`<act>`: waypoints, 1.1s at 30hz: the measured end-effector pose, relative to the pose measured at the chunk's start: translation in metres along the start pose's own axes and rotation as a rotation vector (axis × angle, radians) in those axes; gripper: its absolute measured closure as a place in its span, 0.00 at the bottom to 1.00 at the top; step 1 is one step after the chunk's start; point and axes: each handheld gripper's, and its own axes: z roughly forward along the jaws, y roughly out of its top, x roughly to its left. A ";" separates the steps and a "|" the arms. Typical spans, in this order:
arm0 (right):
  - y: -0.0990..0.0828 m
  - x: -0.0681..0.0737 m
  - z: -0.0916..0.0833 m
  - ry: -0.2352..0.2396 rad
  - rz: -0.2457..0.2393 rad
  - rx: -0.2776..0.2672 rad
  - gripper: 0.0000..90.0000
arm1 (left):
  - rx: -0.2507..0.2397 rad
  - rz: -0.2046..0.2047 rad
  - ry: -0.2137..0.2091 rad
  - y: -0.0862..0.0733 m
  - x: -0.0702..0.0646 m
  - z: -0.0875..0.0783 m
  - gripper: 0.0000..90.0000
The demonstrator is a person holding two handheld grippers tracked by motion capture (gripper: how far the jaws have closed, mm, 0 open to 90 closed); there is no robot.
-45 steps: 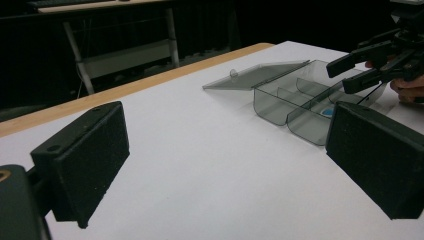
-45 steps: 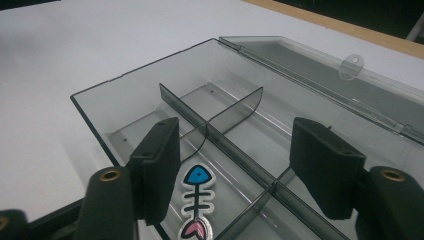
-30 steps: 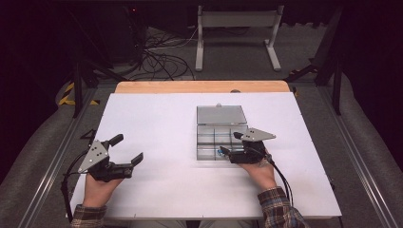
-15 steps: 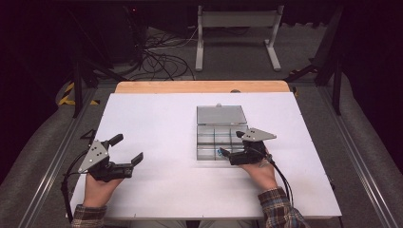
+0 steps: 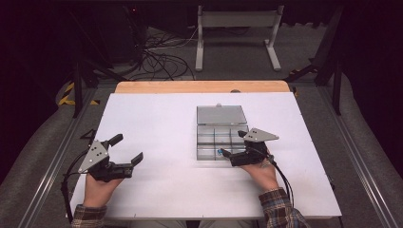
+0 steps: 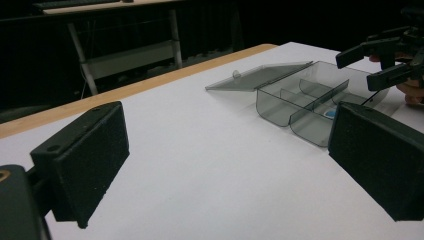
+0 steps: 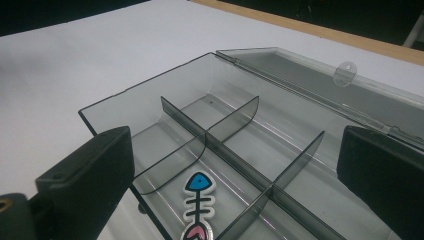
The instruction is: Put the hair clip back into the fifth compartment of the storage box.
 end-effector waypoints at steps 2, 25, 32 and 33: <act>0.000 0.000 -0.001 0.000 0.003 -0.005 0.02 | -0.001 -0.004 0.001 0.000 0.000 0.000 0.04; -0.001 -0.004 -0.014 -0.020 0.012 -0.059 0.00 | -0.004 0.001 -0.003 0.000 -0.001 0.000 0.04; -0.001 -0.007 -0.021 -0.036 0.017 -0.085 0.00 | -0.003 -0.001 0.000 0.000 -0.001 0.000 0.04; -0.001 -0.008 -0.022 -0.040 0.018 -0.087 0.00 | -0.003 -0.001 0.001 0.000 -0.001 0.000 0.04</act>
